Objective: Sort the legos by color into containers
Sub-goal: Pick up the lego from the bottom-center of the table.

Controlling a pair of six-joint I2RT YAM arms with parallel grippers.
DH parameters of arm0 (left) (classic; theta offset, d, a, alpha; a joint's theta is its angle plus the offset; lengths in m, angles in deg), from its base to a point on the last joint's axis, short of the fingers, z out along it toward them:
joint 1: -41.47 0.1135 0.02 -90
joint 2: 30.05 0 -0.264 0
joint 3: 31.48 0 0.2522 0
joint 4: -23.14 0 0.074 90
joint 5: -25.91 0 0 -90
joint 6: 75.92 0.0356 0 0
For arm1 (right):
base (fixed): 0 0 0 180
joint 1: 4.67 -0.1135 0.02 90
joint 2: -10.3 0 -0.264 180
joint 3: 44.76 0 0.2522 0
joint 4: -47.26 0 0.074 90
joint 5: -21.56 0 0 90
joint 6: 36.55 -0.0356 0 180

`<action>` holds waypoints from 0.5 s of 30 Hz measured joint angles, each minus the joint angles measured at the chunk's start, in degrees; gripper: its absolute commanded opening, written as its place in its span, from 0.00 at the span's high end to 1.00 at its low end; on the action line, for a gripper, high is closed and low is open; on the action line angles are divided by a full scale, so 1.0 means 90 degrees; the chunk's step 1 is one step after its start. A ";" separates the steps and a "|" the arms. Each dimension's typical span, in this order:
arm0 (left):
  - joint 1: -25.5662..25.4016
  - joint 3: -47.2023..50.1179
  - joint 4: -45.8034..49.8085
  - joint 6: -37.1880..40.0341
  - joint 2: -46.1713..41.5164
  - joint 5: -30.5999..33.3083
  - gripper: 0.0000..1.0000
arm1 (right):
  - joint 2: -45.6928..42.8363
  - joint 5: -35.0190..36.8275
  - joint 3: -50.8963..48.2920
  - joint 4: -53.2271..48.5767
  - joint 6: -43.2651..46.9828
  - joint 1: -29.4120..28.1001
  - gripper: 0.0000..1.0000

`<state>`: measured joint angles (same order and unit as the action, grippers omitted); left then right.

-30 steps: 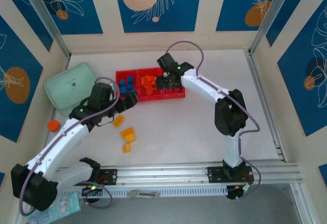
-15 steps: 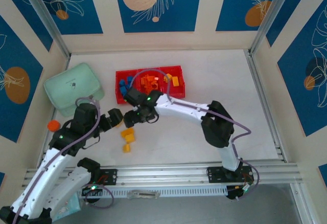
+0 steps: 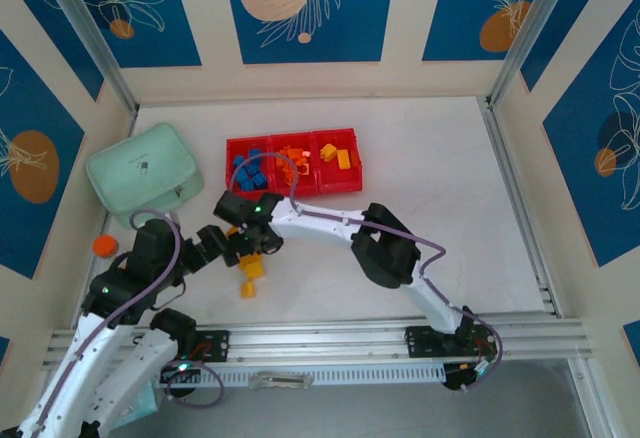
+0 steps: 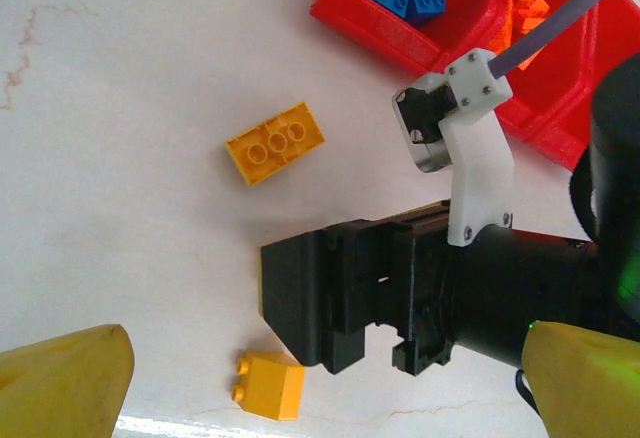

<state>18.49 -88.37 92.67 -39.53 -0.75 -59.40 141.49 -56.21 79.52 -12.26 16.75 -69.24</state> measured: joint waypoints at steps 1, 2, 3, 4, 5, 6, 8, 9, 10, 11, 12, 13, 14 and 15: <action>0.0000 0.0000 0.0015 -0.0015 -0.0005 0.0019 0.01 | 0.0061 0.0034 0.0063 -0.0017 0.0000 -0.0010 0.08; 0.0000 0.0002 0.0027 -0.0022 -0.0005 0.0039 0.01 | 0.0126 0.0068 0.0117 -0.0036 0.0002 -0.0022 0.08; 0.0000 0.0002 0.0046 -0.0027 -0.0005 0.0049 0.01 | 0.0180 0.0097 0.0143 -0.0049 0.0002 -0.0034 0.09; 0.0000 0.0005 0.0056 -0.0044 -0.0005 0.0061 0.01 | 0.0216 0.0112 0.0168 -0.0078 0.0002 -0.0049 0.10; 0.0000 0.0005 0.0061 -0.0049 -0.0005 0.0063 0.01 | 0.0255 0.0138 0.0192 -0.0102 0.0005 -0.0066 0.11; 0.0000 0.0017 0.0061 -0.0051 -0.0007 0.0063 0.01 | 0.0291 0.0148 0.0216 -0.0134 0.0007 -0.0083 0.13; 0.0000 0.0053 0.0068 -0.0068 -0.0005 0.0063 0.01 | 0.0352 0.0172 0.0226 -0.0168 0.0002 -0.0114 0.15; 0.0000 0.0075 0.0075 -0.0070 -0.0005 0.0063 0.01 | 0.0376 0.0192 0.0226 -0.0187 0.0002 -0.0124 0.17; 0.0000 0.0087 0.0075 -0.0073 -0.0005 0.0063 0.01 | 0.0408 0.0223 0.0233 -0.0219 0.0005 -0.0134 0.18; 0.0000 0.0097 0.0073 -0.0073 -0.0005 0.0063 0.01 | 0.0430 0.0277 0.0260 -0.0267 0.0024 -0.0134 0.19; 0.0000 0.0100 0.0073 -0.0078 -0.0005 0.0063 0.01 | 0.0440 0.0284 0.0296 -0.0299 0.0024 -0.0134 0.21; 0.0000 0.0100 0.0070 -0.0090 -0.0005 0.0063 0.01 | 0.0447 0.0287 0.0316 -0.0304 0.0027 -0.0134 0.23; 0.0000 0.0100 0.0070 -0.0092 -0.0005 0.0063 0.01 | 0.0449 0.0287 0.0318 -0.0325 0.0029 -0.0134 0.25; 0.0000 0.0100 0.0068 -0.0092 -0.0005 0.0063 0.01 | 0.0449 0.0289 0.0318 -0.0345 0.0032 -0.0134 0.27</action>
<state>18.49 -87.47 93.28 -40.36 -0.79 -58.83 145.54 -53.61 82.38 -15.36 17.03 -70.44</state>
